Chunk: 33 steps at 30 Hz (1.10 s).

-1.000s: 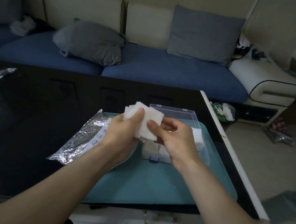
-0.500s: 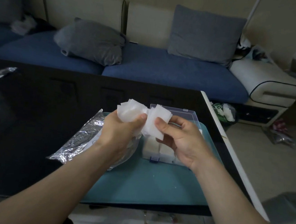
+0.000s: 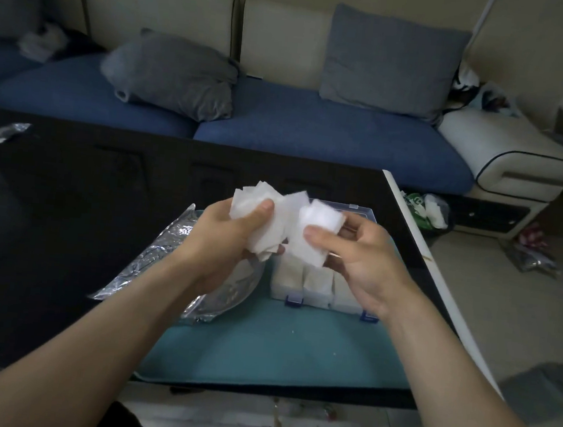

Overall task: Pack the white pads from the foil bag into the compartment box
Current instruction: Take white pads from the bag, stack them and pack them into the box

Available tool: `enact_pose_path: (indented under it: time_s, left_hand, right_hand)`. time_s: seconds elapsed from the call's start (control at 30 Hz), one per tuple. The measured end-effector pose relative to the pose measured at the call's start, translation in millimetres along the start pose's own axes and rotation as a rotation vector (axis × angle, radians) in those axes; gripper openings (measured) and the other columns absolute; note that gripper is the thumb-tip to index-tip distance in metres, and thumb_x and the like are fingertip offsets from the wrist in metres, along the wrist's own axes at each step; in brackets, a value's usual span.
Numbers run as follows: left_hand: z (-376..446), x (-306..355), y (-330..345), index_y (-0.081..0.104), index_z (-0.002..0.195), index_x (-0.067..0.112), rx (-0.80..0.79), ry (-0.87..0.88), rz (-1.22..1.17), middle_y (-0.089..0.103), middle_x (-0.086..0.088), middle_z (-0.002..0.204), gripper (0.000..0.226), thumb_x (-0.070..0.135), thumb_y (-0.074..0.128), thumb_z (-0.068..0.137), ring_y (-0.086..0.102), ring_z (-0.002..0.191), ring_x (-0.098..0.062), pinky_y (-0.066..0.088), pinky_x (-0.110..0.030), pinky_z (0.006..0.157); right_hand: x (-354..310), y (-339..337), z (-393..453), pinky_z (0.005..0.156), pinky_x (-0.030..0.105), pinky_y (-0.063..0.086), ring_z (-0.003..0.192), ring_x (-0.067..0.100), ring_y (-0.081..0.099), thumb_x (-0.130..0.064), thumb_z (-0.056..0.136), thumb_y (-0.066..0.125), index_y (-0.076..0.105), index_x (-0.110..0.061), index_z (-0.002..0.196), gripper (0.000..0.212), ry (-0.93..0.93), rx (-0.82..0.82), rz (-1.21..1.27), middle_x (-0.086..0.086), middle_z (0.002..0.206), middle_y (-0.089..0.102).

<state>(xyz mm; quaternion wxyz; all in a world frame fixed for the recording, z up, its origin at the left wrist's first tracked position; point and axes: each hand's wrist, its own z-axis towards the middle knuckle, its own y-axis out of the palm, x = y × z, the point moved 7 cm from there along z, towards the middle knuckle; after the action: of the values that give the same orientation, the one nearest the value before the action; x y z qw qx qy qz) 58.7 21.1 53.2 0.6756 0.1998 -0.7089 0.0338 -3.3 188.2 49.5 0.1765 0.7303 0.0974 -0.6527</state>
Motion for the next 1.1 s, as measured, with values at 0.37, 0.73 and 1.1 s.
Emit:
enact_pose_path:
  time_s: [0.37,0.73,1.1]
  left_hand:
    - [-5.0,-5.0,-1.2,0.063,0.087,0.011,0.195,0.049,-0.102,0.072,0.007,0.062,0.012,0.000,0.068,0.089,0.070,0.057,-0.007,0.057,-0.025,0.050]
    - [3.9,-16.4,3.4,0.063,0.118,-0.001,-0.011,-0.167,-0.117,0.073,-0.017,0.106,0.026,0.008,0.061,0.095,0.074,0.086,-0.024,0.062,-0.036,0.067]
    - [7.3,-13.9,-10.1,0.067,0.106,-0.004,0.129,-0.030,0.023,0.075,-0.014,0.086,0.024,0.000,0.073,0.083,0.073,0.070,-0.025,0.058,-0.035,0.060]
  right_hand:
    - [8.9,28.9,-7.5,0.070,0.030,0.059,0.094,0.021,0.074,-0.011,0.082,0.079,0.069,-0.012,0.107,0.026,0.024,-0.084,-0.053,0.006,0.103,0.076]
    - [17.2,9.7,-0.7,0.073,0.033,0.061,0.086,0.020,0.076,-0.013,0.086,0.077,0.072,-0.010,0.105,0.020,0.075,0.054,-0.108,0.005,0.095,0.078]
    - [-5.2,13.3,-7.3,0.062,0.030,0.056,0.078,0.016,0.068,-0.018,0.082,0.064,0.066,-0.008,0.111,0.030,0.162,-0.270,0.393,0.006,0.091,0.071]
